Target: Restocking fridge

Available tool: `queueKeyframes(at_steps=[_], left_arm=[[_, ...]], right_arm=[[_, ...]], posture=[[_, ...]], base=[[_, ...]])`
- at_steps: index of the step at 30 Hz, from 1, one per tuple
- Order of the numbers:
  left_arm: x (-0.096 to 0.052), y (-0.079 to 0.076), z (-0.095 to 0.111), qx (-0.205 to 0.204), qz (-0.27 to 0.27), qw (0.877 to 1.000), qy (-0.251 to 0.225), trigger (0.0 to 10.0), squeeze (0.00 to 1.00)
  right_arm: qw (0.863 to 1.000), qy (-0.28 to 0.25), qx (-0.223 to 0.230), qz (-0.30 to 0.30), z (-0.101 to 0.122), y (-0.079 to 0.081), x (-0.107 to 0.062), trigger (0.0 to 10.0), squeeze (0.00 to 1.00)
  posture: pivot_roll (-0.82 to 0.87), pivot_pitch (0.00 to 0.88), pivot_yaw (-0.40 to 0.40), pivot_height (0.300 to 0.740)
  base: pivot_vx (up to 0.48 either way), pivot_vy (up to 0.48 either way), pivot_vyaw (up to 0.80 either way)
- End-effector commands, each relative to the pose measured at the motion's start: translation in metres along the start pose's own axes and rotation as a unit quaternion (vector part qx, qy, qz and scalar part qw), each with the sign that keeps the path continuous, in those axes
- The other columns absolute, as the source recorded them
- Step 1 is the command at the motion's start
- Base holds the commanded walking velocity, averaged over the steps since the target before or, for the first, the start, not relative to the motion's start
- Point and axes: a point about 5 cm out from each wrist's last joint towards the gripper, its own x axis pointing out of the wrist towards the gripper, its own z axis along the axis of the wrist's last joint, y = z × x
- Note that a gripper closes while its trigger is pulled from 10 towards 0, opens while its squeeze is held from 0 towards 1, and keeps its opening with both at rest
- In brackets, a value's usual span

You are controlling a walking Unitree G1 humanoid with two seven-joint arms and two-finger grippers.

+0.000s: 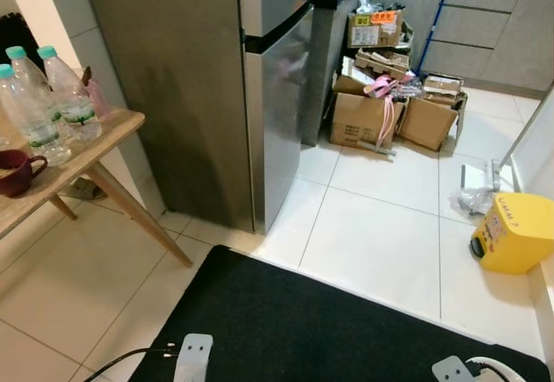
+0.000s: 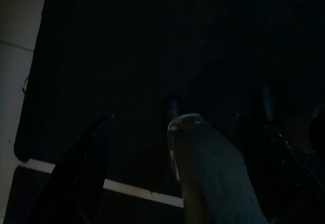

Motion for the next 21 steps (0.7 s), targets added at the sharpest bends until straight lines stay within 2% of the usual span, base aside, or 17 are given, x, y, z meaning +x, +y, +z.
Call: queueKeyframes(at_steps=[1, 21], left_arm=[[0.0009, -0.0057, -0.0007, 0.001, -0.003, 1.000, 0.004, 10.0, 0.00], [0.0006, -0.0047, -0.0025, -0.012, 0.003, 1.000, 0.007, 10.0, 0.00]], right_arm=[[1.000, -0.001, -0.005, -0.005, 0.0022, -0.0059, -0.0002, 10.0, 0.00], [1.000, -0.005, 0.002, -0.008, 0.0082, -0.0094, 0.0002, 10.0, 0.00]], posture=[[-0.04, 0.000, -0.042, 0.740], [-0.03, 0.000, -0.047, 0.740]], base=[[0.000, 0.000, 0.00], [0.000, 0.000, 0.00]])
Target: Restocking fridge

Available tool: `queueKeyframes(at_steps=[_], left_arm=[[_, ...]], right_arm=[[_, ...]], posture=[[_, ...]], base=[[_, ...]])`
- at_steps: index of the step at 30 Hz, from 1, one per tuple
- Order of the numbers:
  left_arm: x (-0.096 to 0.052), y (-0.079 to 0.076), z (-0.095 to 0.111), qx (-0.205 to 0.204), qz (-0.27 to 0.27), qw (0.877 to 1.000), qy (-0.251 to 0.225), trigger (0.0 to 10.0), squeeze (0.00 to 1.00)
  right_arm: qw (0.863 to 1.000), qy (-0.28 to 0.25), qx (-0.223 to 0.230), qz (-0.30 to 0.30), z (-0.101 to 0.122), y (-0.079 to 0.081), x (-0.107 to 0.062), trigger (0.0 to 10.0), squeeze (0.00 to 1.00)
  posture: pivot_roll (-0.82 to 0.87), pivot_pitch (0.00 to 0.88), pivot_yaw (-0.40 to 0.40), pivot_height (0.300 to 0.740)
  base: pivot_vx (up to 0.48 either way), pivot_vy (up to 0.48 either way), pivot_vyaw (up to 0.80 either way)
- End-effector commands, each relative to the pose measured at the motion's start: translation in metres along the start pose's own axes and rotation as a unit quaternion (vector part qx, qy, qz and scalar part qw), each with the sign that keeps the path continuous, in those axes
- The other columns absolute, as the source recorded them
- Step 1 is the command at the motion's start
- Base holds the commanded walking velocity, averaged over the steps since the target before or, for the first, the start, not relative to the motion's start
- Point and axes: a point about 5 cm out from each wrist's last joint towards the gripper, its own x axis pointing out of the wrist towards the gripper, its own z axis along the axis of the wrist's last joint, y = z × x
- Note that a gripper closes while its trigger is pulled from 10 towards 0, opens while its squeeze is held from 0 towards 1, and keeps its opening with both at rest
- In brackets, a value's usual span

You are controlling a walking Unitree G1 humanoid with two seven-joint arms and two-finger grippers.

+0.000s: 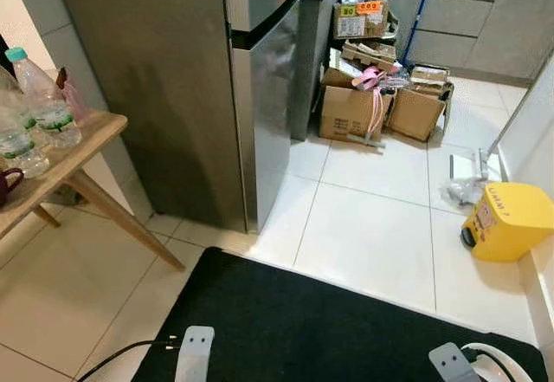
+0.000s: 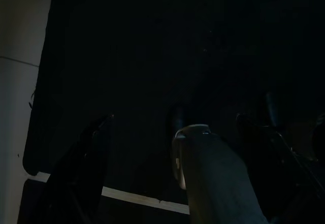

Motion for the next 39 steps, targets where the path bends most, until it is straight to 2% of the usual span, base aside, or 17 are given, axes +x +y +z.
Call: queueKeyframes(at_steps=[1, 10, 39], left_arm=[[-0.0001, -0.0032, -0.0052, -0.004, -0.001, 1.000, 0.008, 10.0, 0.00], [-0.0005, -0.0024, -0.0074, -0.004, -0.001, 1.000, 0.012, 10.0, 0.00], [-0.0011, -0.0032, -0.0127, -0.004, -0.003, 1.000, 0.021, 10.0, 0.00]], right_arm=[[1.000, 0.008, 0.003, -0.006, -0.0047, -0.0048, -0.0008, 10.0, 0.00], [1.000, 0.008, 0.006, -0.007, -0.0045, -0.0051, -0.0008, 10.0, 0.00], [1.000, 0.004, 0.009, -0.008, -0.0001, -0.0057, -0.0003, 10.0, 0.00]], posture=[[-0.03, 0.000, -0.046, 0.740], [-0.03, 0.000, -0.048, 0.740], [-0.03, 0.000, -0.047, 0.740]], base=[[0.000, 0.000, 0.00], [0.000, 0.000, 0.00], [0.289, 0.000, 0.00]])
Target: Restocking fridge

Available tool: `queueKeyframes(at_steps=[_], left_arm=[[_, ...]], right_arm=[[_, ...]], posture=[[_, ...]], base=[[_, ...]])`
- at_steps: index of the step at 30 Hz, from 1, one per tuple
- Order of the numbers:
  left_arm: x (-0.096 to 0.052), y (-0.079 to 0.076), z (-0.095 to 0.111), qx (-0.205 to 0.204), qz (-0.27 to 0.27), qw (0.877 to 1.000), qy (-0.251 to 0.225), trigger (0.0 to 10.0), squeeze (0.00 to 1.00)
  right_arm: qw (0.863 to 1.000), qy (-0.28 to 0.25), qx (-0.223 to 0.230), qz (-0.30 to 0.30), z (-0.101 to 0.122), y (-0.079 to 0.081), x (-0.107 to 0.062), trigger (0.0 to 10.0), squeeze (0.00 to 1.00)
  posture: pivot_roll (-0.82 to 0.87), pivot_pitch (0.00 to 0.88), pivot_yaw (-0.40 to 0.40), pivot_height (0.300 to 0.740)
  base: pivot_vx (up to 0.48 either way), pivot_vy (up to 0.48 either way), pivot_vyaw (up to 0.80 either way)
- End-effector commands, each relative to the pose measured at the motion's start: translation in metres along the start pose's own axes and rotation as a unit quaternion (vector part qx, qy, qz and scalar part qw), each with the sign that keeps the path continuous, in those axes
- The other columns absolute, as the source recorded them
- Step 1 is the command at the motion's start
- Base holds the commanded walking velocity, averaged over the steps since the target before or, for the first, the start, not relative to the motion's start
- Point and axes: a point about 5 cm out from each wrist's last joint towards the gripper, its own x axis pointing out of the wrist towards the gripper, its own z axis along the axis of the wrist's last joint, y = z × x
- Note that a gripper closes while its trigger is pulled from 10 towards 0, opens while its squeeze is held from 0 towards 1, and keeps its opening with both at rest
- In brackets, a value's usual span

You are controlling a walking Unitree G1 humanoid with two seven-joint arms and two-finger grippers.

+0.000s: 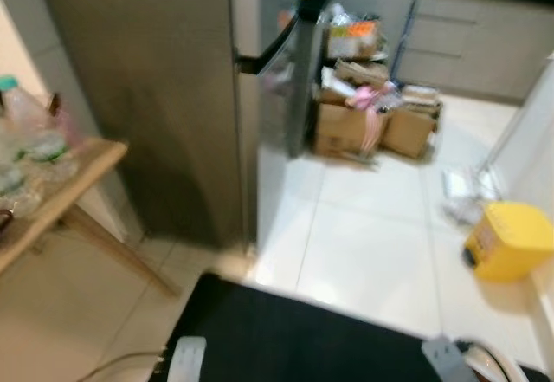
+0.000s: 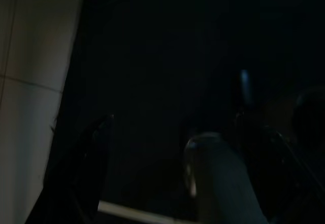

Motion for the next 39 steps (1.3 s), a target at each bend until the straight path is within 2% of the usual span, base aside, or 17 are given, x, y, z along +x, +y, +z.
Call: queueKeyframes(at_steps=[1, 34, 39], left_arm=[[-0.0011, -0.0002, -0.0096, 0.001, 0.000, 1.000, 0.014, 10.0, 0.00], [-0.0009, -0.0035, -0.0108, 0.009, -0.005, 1.000, 0.014, 10.0, 0.00], [-0.0008, -0.0045, -0.0107, 0.009, -0.010, 1.000, 0.013, 10.0, 0.00]], right_arm=[[1.000, -0.010, 0.002, -0.004, 0.0057, -0.0012, 0.0003, 10.0, 0.00], [1.000, -0.005, 0.001, -0.001, 0.0021, 0.0003, 0.0001, 10.0, 0.00], [1.000, -0.005, 0.001, 0.000, 0.0021, 0.0008, 0.0002, 10.0, 0.00]], posture=[[-0.03, 0.000, -0.047, 0.740], [-0.04, 0.000, -0.047, 0.740], [-0.04, 0.000, -0.047, 0.740]], base=[[0.296, 0.000, 0.00], [0.285, 0.000, 0.00], [0.000, 0.000, 0.00]])
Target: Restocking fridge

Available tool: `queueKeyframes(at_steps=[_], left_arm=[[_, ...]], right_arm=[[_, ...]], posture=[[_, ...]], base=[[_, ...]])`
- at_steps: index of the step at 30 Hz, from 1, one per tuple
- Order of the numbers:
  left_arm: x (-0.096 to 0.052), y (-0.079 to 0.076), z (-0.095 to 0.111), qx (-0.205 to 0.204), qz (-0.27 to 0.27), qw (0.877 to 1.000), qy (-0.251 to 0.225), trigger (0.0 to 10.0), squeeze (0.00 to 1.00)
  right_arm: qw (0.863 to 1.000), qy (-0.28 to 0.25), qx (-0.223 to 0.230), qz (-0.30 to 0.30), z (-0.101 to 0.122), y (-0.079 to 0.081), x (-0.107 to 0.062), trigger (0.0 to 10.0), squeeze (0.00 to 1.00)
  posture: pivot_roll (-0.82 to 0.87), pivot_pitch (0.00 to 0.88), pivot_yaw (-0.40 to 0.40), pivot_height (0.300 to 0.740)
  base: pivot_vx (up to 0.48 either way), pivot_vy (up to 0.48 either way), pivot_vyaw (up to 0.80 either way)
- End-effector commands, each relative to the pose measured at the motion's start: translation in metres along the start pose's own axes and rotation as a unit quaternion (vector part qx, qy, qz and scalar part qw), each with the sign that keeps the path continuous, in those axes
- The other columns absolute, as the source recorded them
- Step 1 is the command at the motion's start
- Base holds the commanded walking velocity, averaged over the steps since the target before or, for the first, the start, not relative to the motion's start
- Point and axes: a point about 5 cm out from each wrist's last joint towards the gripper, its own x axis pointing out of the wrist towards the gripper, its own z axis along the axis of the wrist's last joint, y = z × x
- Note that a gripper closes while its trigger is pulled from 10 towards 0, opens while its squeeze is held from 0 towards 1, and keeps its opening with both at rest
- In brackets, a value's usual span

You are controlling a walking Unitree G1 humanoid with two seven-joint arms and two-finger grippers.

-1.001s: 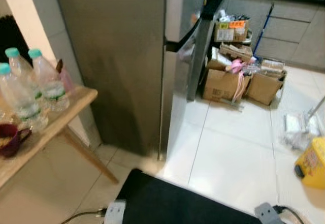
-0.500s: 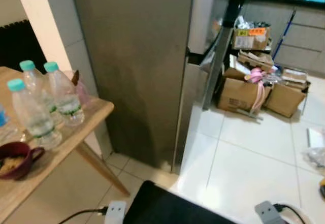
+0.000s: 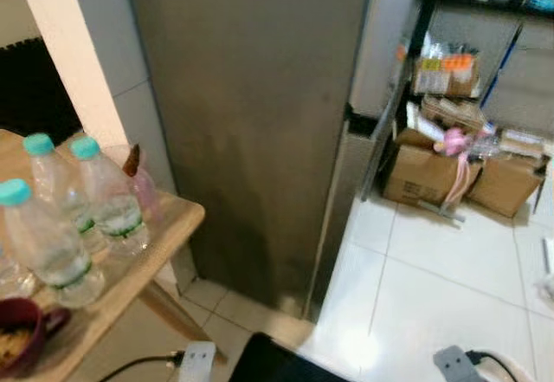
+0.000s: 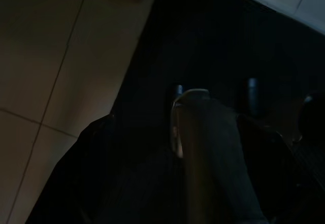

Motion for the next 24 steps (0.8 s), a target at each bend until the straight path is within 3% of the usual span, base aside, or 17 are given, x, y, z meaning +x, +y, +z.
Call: queueKeyframes(at_steps=[1, 24], left_arm=[[0.0003, -0.0027, 0.0001, 0.004, -0.009, 1.000, -0.001, 10.0, 0.00], [0.0013, -0.0089, 0.0035, 0.008, -0.021, 1.000, -0.005, 10.0, 0.00]], right_arm=[[1.000, 0.004, 0.000, -0.009, -0.0031, -0.0055, -0.0007, 10.0, 0.00], [1.000, 0.003, -0.008, -0.006, -0.0034, -0.0064, -0.0009, 10.0, 0.00]], posture=[[-0.04, 0.000, -0.047, 0.740], [-0.04, 0.000, -0.053, 0.740]], base=[[0.000, -0.300, 0.00], [0.000, -0.460, 0.00]])
